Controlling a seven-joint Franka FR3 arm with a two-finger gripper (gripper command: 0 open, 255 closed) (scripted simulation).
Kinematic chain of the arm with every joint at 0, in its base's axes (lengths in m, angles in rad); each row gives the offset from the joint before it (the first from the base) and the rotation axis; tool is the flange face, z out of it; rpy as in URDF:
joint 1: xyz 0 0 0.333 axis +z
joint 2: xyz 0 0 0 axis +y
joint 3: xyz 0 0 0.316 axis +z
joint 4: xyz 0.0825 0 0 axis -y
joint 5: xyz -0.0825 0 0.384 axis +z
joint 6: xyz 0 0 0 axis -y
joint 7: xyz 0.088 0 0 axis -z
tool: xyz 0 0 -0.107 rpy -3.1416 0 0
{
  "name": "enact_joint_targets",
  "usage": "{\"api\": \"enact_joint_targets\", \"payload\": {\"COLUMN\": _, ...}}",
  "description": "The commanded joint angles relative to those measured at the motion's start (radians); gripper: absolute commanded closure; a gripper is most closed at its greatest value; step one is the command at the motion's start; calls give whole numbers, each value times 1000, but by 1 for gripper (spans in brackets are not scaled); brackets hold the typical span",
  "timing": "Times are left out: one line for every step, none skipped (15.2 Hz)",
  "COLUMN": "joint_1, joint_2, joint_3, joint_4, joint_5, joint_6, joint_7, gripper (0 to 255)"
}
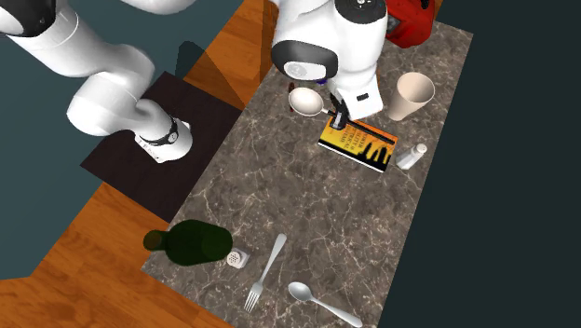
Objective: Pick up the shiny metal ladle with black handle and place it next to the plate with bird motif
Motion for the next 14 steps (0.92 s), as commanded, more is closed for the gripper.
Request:
{"api": "enact_joint_targets", "payload": {"joint_1": 26, "joint_2": 38, "joint_3": 21, "joint_4": 48, "joint_5": -22, "joint_6": -9, "joint_7": 59, "gripper": 255}}
{"api": "enact_joint_targets", "payload": {"joint_1": 39, "joint_2": 58, "joint_3": 30, "joint_4": 72, "joint_5": -33, "joint_6": -13, "joint_7": 86, "gripper": 255}}
{"api": "enact_joint_targets", "payload": {"joint_1": 52, "joint_2": 79, "joint_3": 38, "joint_4": 98, "joint_5": -45, "joint_6": -18, "joint_7": 112, "gripper": 255}}
{"api": "enact_joint_targets", "payload": {"joint_1": 66, "joint_2": 101, "joint_3": 46, "joint_4": 125, "joint_5": -57, "joint_6": -24, "joint_7": 139, "gripper": 255}}
{"api": "enact_joint_targets", "payload": {"joint_1": 80, "joint_2": 123, "joint_3": 53, "joint_4": 153, "joint_5": -70, "joint_6": -31, "joint_7": 165, "gripper": 255}}
{"api": "enact_joint_targets", "payload": {"joint_1": 95, "joint_2": 146, "joint_3": 59, "joint_4": 183, "joint_5": -83, "joint_6": -38, "joint_7": 190, "gripper": 255}}
{"api": "enact_joint_targets", "payload": {"joint_1": 111, "joint_2": 171, "joint_3": 65, "joint_4": 214, "joint_5": -96, "joint_6": -47, "joint_7": 215, "gripper": 255}}
{"api": "enact_joint_targets", "payload": {"joint_1": 127, "joint_2": 195, "joint_3": 69, "joint_4": 247, "joint_5": -110, "joint_6": -56, "joint_7": 240, "gripper": 255}}
{"api": "enact_joint_targets", "payload": {"joint_1": 144, "joint_2": 221, "joint_3": 74, "joint_4": 282, "joint_5": -123, "joint_6": -66, "joint_7": 264, "gripper": 255}}
{"api": "enact_joint_targets", "payload": {"joint_1": 161, "joint_2": 248, "joint_3": 77, "joint_4": 318, "joint_5": -137, "joint_6": -77, "joint_7": 288, "gripper": 255}}
{"api": "enact_joint_targets", "payload": {"joint_1": 179, "joint_2": 275, "joint_3": 80, "joint_4": 356, "joint_5": -150, "joint_6": -89, "joint_7": 310, "gripper": 255}}
{"api": "enact_joint_targets", "payload": {"joint_1": 198, "joint_2": 304, "joint_3": 82, "joint_4": 396, "joint_5": -164, "joint_6": -102, "joint_7": 332, "gripper": 255}}
{"api": "enact_joint_targets", "payload": {"joint_1": 218, "joint_2": 334, "joint_3": 84, "joint_4": 438, "joint_5": -177, "joint_6": -117, "joint_7": 353, "gripper": 255}}
{"api": "enact_joint_targets", "payload": {"joint_1": 238, "joint_2": 364, "joint_3": 85, "joint_4": 483, "joint_5": -190, "joint_6": -132, "joint_7": 373, "gripper": 255}}
